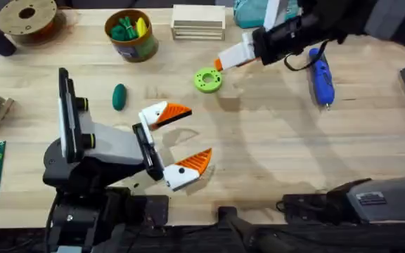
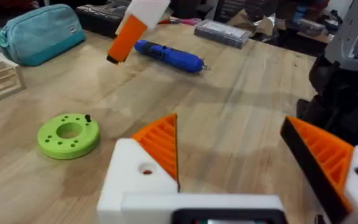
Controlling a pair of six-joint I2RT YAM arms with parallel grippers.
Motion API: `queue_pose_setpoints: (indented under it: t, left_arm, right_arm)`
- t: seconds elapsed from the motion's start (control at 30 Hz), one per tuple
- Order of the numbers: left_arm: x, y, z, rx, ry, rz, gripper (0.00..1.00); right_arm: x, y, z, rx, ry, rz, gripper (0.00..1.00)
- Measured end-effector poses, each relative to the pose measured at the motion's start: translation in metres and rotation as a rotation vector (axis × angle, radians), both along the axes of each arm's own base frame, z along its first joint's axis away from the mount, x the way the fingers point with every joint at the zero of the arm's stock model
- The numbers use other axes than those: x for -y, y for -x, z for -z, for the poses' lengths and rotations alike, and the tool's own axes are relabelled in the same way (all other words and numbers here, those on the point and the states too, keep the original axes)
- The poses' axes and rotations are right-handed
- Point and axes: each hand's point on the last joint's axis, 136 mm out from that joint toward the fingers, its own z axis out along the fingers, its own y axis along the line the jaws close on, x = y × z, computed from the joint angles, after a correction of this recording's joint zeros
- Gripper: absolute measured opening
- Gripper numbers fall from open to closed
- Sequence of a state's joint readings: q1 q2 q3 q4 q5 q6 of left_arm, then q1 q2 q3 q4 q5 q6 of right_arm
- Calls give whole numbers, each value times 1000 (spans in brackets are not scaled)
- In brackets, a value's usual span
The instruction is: Pick up the gripper from the table and insert it into the empty holder that is missing its gripper. Then pick up a screw, insert it into the mounting hole, and use the screwdriver to tighten it. Finally, clean up the table by picking up the vegetable and placing it into the bucket.
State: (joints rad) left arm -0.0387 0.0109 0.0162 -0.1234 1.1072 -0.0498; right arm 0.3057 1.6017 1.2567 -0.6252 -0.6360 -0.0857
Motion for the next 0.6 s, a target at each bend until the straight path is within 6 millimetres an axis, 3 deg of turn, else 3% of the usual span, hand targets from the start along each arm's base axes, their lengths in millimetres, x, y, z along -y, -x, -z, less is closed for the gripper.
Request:
queue_pose_setpoints:
  t: [0.17,0.33,0.6]
  left_arm:
    - [0,0,0,0,0,0,986]
    - [0,0,0,0,0,0,986]
    - [0,0,0,0,0,0,986]
  right_arm:
    - [14,-8,12,76,148,11,893]
    - [14,-9,23,153,302,-5,892]
    - [9,-28,22,262,327,26,903]
